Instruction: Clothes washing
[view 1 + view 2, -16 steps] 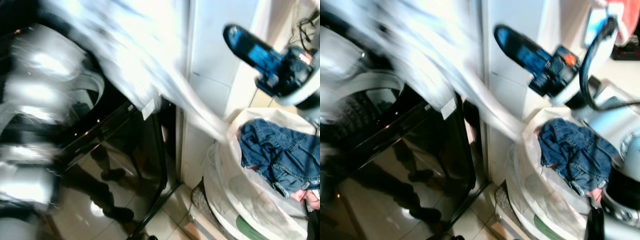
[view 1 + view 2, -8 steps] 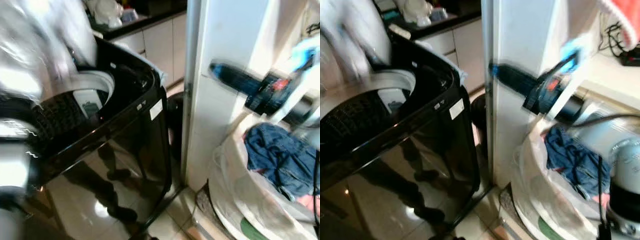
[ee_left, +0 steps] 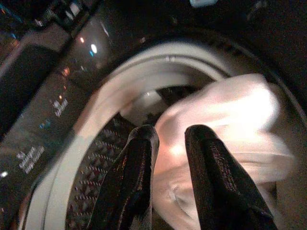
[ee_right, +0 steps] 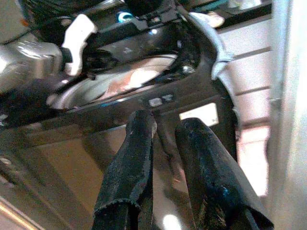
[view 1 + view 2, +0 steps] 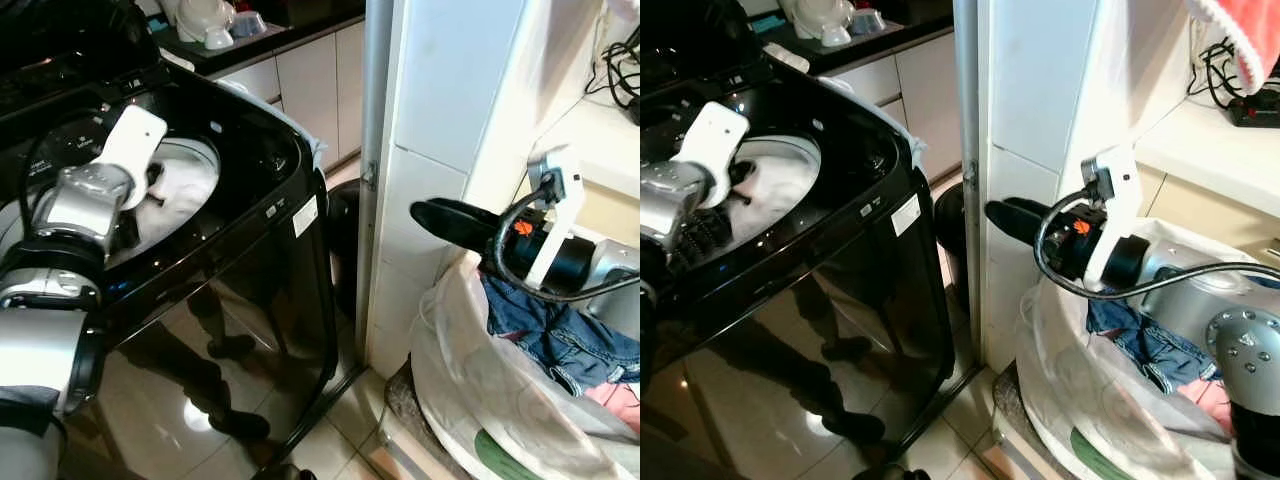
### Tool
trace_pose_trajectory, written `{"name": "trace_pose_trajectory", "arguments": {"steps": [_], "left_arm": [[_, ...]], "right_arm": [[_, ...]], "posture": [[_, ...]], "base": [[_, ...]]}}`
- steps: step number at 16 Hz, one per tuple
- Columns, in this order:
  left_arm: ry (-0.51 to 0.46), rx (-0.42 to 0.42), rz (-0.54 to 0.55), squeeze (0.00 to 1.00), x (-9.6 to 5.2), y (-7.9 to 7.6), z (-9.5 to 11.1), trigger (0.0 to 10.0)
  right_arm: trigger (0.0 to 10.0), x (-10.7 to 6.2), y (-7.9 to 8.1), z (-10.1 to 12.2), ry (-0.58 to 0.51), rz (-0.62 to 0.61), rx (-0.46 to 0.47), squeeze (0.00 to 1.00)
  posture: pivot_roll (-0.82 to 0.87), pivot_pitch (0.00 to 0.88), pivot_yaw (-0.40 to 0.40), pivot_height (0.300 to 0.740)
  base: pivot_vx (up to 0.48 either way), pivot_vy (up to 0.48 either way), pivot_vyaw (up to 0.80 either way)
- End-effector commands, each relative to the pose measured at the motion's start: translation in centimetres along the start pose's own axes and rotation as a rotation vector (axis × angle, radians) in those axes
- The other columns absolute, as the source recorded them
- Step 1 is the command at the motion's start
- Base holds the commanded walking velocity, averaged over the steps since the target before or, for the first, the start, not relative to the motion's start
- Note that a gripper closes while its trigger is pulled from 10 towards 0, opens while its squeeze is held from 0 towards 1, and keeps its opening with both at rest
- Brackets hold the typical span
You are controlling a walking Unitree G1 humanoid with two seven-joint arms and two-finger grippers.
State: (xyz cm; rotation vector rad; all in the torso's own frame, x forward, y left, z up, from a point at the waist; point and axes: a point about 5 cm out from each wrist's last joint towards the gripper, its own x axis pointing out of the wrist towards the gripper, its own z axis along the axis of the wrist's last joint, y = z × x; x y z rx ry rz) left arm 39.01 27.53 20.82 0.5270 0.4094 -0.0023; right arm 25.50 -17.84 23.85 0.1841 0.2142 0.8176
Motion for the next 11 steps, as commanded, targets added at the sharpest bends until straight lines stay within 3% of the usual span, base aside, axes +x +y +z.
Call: {"name": "trace_pose_trajectory", "arguments": {"steps": [1,3,5,6,7,10,11], "left_arm": [[0.018,0.021,0.001,1.0,-0.2,0.6,0.2,10.0],[0.03,0.03,-0.004,1.0,-0.3,0.7,0.1,10.0],[-0.018,0.048,0.025,1.0,-0.5,1.0,0.9,10.0],[-0.123,0.02,-0.04,0.73,-0.7,0.2,2.3,10.0],[-0.258,-0.091,-0.165,0.0,-1.0,-1.9,4.0,10.0],[-0.544,-0.257,-0.438,0.0,-2.7,-7.4,6.2,10.0],[-0.62,-0.248,-0.557,0.0,-3.9,-9.7,6.5,10.0]], "right_arm": [[10.0,-0.1,-0.5,-0.4,0.037,-0.038,0.004,0.0],[10.0,-0.6,-2.7,-1.4,0.129,-0.206,-0.007,0.0],[10.0,-1.3,-5.3,-2.2,0.177,-0.412,-0.036,0.0],[10.0,-2.1,-7.0,-3.0,0.231,-0.54,-0.081,0.0],[10.0,-2.6,-8.4,-4.5,0.274,-0.608,-0.077,1.0],[10.0,-3.7,-11.2,-7.8,0.433,-0.764,-0.156,1.0],[10.0,-4.0,-12.3,-8.9,0.457,-0.815,-0.167,1.0]], "posture": [[-0.11,0.0,0.127,0.74],[-0.11,0.0,0.126,0.74],[-0.11,0.0,0.126,0.74],[-0.11,0.0,0.126,0.74],[-0.11,0.0,0.128,0.74],[-0.1,0.0,0.124,0.74],[-0.1,0.0,0.126,0.74]], "base": [[0.0,0.0,0.0],[0.0,0.0,0.0],[0.0,0.0,0.0],[0.0,0.0,0.0],[0.0,0.0,0.0],[0.0,0.0,0.0],[0.0,0.0,0.0]]}}
